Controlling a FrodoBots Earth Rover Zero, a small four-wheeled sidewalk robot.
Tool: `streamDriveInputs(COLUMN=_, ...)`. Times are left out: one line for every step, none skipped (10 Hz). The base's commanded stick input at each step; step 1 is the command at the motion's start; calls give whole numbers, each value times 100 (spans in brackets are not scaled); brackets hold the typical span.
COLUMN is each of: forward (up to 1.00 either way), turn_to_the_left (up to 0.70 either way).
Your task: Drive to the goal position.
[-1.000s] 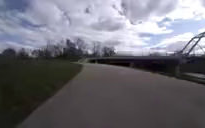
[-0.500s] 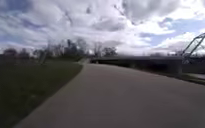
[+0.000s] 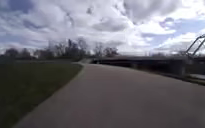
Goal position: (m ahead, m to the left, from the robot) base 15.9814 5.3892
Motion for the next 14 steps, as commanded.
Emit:
streamDriveInputs(forward=100, turn_to_the_left=-21)
streamDriveInputs(forward=100, turn_to_the_left=0)
streamDriveInputs(forward=100, turn_to_the_left=0)
streamDriveInputs(forward=100, turn_to_the_left=0)
streamDriveInputs(forward=100, turn_to_the_left=0)
streamDriveInputs(forward=100, turn_to_the_left=0)
streamDriveInputs(forward=100, turn_to_the_left=0)
streamDriveInputs(forward=100, turn_to_the_left=0)
streamDriveInputs(forward=100, turn_to_the_left=0)
streamDriveInputs(forward=100, turn_to_the_left=0)
streamDriveInputs(forward=100, turn_to_the_left=0)
streamDriveInputs(forward=100, turn_to_the_left=0)
streamDriveInputs(forward=100, turn_to_the_left=0)
streamDriveInputs(forward=100, turn_to_the_left=0)
